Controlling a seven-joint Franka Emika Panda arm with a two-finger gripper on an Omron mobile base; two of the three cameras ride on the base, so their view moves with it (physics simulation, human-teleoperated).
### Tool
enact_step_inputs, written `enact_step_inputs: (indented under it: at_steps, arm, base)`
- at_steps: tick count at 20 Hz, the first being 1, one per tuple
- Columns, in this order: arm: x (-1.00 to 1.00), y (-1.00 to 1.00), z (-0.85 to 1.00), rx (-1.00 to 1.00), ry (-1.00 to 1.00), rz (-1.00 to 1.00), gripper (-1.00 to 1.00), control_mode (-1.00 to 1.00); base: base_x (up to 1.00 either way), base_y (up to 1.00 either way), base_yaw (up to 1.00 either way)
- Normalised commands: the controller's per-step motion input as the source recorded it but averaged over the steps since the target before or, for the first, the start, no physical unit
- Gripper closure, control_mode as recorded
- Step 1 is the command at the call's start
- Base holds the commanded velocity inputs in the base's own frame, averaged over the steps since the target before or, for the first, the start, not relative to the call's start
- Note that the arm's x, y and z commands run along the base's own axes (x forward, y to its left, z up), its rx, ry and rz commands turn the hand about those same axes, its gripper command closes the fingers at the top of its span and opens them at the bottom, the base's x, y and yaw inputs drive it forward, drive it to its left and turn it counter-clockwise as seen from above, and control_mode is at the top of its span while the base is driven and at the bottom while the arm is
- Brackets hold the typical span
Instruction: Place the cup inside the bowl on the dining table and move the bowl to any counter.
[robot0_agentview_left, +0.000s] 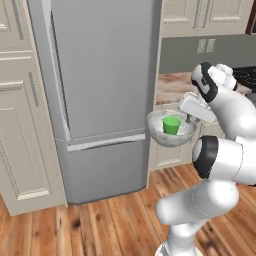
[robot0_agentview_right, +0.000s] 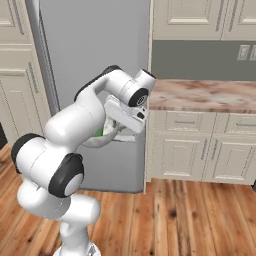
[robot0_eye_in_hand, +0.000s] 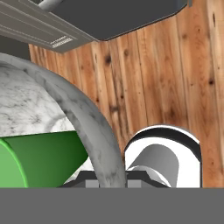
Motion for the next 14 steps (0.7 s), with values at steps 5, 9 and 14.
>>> enact_step_inputs:
  at_steps: [5,9,14]
  arm:
    - [0.0,0.0,0.0,0.0,0.0,0.0,1.0,1.0]
    - [0.0,0.0,0.0,0.0,0.0,0.0,1.0,1.0]
    - [0.0,0.0,0.0,0.0,0.0,0.0,1.0,1.0]
  base:
    - [0.4,-0.33,0.02]
    - [0.38,-0.38,0.02]
    - [0.33,-0.43,0.02]
